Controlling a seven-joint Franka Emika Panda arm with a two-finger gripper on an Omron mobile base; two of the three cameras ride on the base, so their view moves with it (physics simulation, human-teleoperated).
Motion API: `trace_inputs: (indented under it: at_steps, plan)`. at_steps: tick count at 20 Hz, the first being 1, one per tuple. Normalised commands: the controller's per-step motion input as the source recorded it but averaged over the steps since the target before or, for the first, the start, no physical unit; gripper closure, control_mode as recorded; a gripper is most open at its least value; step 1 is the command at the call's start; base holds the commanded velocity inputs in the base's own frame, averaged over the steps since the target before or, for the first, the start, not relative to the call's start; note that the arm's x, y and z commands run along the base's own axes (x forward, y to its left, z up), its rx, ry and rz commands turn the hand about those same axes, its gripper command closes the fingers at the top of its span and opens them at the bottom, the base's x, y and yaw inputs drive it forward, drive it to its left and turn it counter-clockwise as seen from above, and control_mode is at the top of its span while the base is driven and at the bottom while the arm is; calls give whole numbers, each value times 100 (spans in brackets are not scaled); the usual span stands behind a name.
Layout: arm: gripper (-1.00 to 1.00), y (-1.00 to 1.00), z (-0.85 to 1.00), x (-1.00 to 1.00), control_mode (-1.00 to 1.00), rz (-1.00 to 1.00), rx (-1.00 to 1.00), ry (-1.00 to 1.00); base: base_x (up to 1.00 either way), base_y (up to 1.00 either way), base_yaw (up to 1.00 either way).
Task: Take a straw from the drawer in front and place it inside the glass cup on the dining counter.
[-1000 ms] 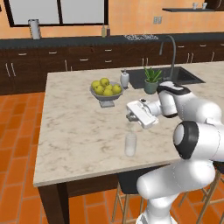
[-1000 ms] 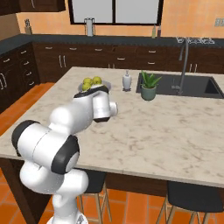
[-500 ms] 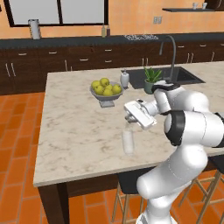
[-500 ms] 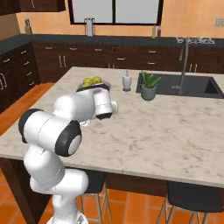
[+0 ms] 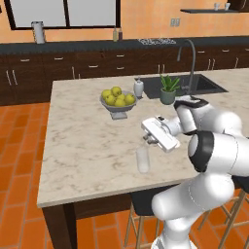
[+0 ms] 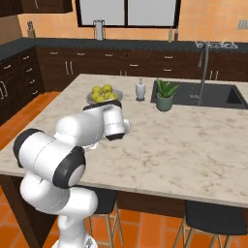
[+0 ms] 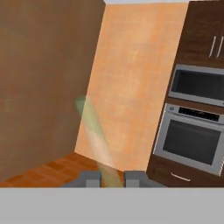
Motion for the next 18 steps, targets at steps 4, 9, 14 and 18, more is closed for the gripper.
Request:
trace_inputs:
  at_steps: [4, 9, 14, 18]
  plan:
    - [100, 0, -9, 6, -100, -2, 0, 0, 0, 0, 0]
    - [100, -8, -3, 0, -100, -7, 0, 0, 0, 0, 0]
    - [100, -14, -1, -1, -100, -11, 0, 0, 0, 0, 0]
    - [100, -3, -14, 0, -100, -11, 0, 4, 0, 0, 0]
